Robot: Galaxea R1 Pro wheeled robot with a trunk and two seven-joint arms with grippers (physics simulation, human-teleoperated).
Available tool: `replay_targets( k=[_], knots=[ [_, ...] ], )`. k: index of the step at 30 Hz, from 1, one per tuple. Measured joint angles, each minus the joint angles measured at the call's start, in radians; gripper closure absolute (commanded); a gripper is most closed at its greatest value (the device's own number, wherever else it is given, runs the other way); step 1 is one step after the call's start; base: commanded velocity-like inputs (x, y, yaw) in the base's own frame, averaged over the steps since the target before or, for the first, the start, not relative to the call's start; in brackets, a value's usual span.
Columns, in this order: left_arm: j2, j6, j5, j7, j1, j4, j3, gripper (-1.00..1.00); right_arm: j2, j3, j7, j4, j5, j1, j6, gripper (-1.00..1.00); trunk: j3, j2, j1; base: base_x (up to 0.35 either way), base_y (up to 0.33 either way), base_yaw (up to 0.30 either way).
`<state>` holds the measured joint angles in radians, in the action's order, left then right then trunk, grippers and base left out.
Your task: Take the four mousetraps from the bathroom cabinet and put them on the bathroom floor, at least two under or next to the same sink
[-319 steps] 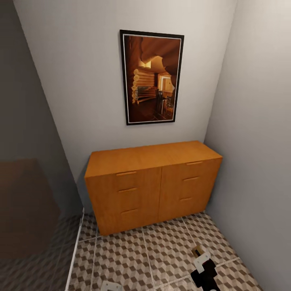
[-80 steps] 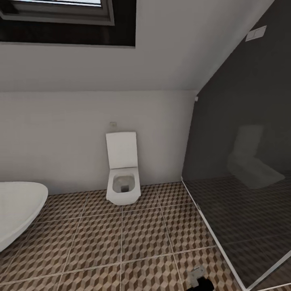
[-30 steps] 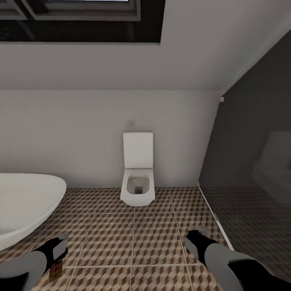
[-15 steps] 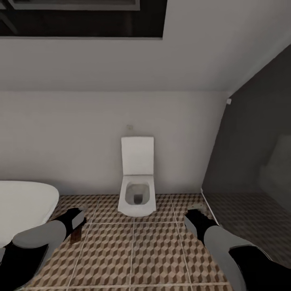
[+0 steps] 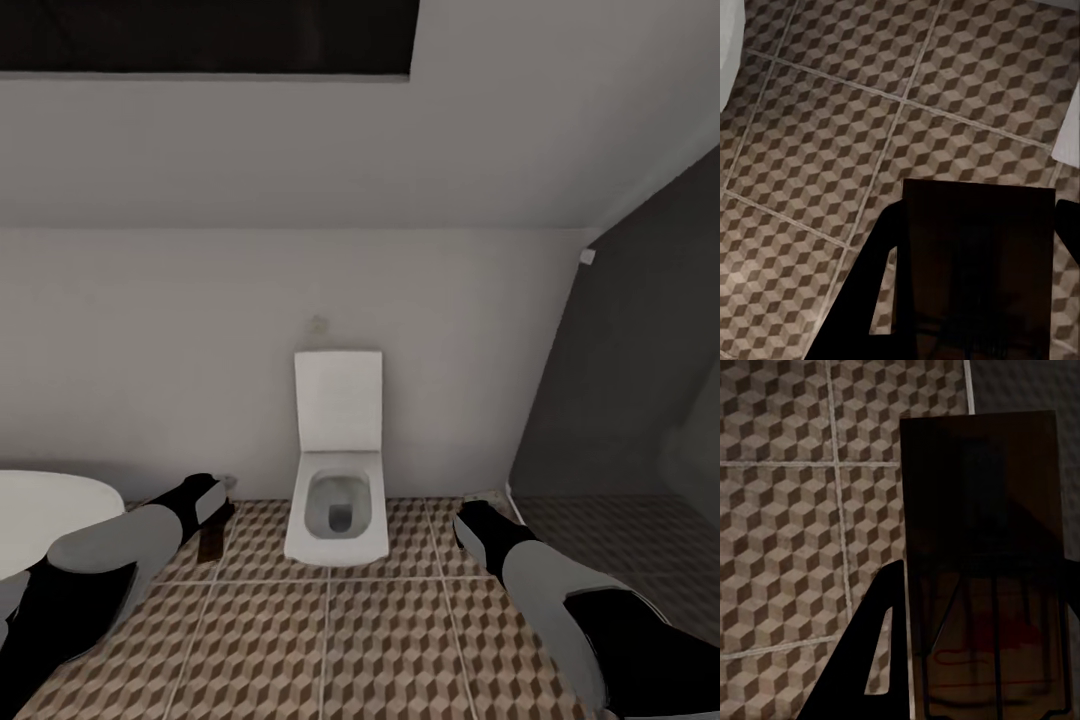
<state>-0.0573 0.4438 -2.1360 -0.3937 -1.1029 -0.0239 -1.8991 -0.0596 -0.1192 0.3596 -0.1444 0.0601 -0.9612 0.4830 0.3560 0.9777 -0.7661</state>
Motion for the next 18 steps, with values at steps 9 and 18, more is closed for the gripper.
replay_targets(
  k=[9, 18],
  knots=[
    [-0.006, -0.001, 0.001, 0.001, 0.001, 0.000, -0.001, 1.00, 0.001, 0.000, -0.002, -0.003, -0.001, 0.000, 0.000, 1.00, 0.000, 0.000, 0.000, 0.338, 0.000, 0.000],
    [-0.009, -0.002, 0.001, 0.001, 0.001, 0.000, -0.001, 1.00, 0.001, 0.000, 0.000, -0.003, -0.003, 0.001, 0.000, 1.00, 0.000, 0.000, 0.000, 0.338, 0.000, 0.000]
  ],
)
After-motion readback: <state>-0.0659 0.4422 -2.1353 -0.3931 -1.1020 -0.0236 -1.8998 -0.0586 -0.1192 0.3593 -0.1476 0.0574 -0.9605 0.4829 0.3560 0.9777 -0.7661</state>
